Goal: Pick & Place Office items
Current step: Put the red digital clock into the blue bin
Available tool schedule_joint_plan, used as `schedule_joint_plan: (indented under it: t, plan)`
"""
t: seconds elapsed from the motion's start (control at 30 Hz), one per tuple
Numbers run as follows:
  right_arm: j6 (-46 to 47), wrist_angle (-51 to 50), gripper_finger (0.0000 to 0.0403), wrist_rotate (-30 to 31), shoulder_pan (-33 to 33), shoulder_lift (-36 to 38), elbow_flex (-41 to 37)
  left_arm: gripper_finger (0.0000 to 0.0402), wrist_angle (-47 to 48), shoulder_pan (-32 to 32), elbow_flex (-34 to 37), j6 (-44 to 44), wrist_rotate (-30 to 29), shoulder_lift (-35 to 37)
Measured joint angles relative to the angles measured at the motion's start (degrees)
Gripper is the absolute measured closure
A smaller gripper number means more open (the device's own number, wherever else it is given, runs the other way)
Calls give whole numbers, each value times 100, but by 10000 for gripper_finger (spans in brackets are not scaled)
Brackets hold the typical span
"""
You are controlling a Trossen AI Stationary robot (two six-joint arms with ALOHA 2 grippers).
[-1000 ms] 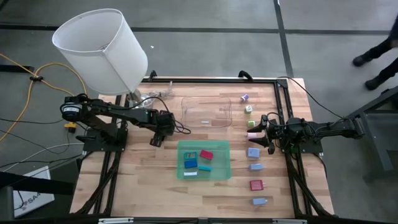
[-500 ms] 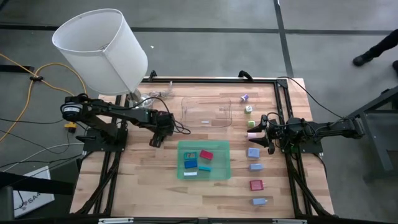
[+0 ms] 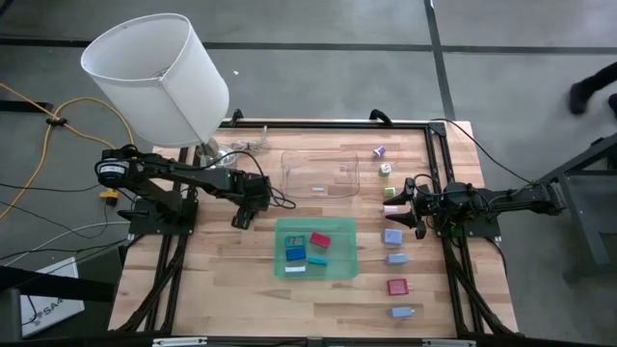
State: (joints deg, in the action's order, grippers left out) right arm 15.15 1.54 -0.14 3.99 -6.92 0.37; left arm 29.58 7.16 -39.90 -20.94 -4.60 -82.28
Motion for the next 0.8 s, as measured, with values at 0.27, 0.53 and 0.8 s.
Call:
schedule_joint_plan:
  t: [0.27,0.53,0.8]
  plan:
    - [1,2,201,0,1,1,-1,240,0,0,0,-3,-17,0]
    - [-1,6,201,0,1,0,1,243,-7,-84,0,44,-222,0]
    - [-1,9,201,0,2,2,1,244,17,-473,4,235,-670,266]
